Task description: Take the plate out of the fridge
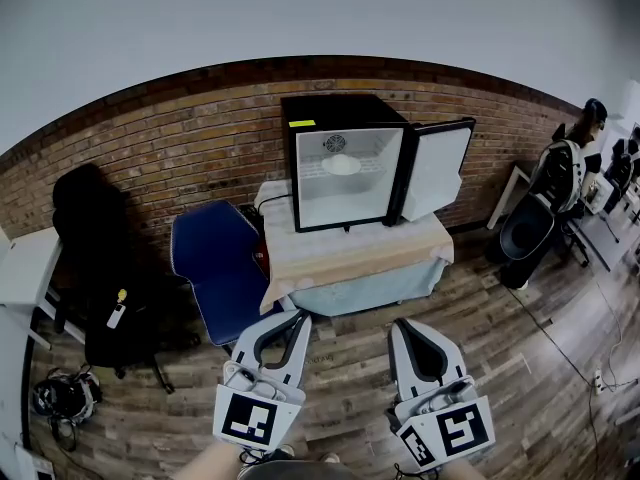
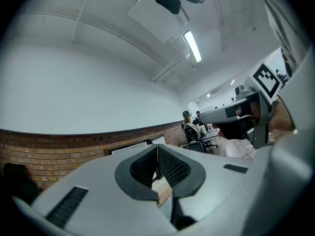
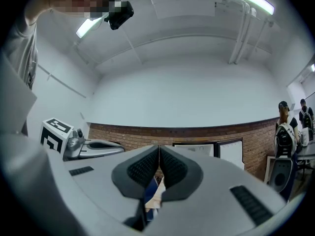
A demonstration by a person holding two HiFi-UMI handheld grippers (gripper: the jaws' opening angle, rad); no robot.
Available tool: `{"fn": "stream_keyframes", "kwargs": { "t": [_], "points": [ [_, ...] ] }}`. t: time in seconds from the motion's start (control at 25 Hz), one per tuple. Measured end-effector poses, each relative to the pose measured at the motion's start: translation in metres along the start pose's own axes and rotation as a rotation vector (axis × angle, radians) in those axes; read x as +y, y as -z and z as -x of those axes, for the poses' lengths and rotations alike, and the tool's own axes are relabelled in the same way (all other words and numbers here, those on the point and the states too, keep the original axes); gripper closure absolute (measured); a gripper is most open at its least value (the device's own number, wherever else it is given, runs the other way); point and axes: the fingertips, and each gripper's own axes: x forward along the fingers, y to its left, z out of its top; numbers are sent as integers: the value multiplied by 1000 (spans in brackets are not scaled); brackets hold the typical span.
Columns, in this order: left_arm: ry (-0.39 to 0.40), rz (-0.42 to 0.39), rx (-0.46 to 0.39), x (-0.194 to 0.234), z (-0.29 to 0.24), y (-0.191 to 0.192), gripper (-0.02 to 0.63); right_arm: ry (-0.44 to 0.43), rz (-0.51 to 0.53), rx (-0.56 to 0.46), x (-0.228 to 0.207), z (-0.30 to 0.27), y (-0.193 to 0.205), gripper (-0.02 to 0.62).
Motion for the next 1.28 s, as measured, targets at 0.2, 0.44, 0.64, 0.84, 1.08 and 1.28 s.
{"fn": "stream_keyframes", "kwargs": {
  "t": [0.2, 0.44, 0.64, 0.84, 1.08, 1.28],
  "points": [
    [-12, 0, -15, -14, -9, 0, 588, -16, 3, 0, -15, 4, 4, 566],
    [-19, -10, -11, -23, -21, 2, 588, -15, 2, -6, -33, 5, 10, 566],
    [-24, -17, -24, -20, -30, 10, 588, -17, 3, -18, -40, -2, 19, 566],
    [-20, -25, -33, -16, -46, 24, 588, -22, 18, -12, -45, -17, 32, 566],
    [-24, -28, -30, 5, -74, 36, 588, -28, 15, -3, -58, -51, 44, 566],
    [-19, -33, -19, 31, -105, 48, 588, -25, 6, 3, -71, -89, 52, 566]
  ]
}}
